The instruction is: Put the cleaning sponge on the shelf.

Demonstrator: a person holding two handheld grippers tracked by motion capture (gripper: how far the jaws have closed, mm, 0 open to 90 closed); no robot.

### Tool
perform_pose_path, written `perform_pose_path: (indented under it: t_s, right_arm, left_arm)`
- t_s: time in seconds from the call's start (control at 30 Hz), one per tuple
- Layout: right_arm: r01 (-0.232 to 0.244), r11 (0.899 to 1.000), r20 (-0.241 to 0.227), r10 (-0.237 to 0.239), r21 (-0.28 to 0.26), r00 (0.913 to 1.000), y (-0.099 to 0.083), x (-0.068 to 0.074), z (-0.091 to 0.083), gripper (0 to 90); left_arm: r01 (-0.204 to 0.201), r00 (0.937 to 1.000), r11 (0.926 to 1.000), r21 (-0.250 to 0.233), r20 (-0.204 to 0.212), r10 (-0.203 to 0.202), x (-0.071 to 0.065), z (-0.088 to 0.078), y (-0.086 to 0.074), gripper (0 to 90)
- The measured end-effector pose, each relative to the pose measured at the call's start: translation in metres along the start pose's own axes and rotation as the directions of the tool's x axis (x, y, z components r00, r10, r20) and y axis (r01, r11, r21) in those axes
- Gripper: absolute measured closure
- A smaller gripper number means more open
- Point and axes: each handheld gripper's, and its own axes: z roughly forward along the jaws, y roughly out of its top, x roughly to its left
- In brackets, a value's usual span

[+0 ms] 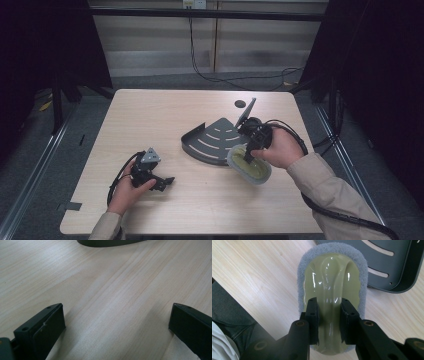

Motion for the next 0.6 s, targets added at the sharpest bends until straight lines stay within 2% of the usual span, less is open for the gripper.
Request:
perform_pose_path:
  t_s: [0.3, 0.6]
  right_arm:
    - [0.02, 1.0, 0.021, -0.02, -0.017, 0.9996, 0.007, -0.008, -0.007, 72.0]
    - [-0.002, 1.0, 0.008, 0.002, -0.03, 1.0, 0.016, -0.016, -0.012, 72.0]
  left_arm:
    - [-0.001, 1.0, 1.0, -0.002, 0.001, 0.001, 0.0, 0.0, 0.0, 0.0]
    - [-0.001, 1.0, 1.0, 0.002, -0.004, 0.001, 0.0, 0.0, 0.0, 0.0]
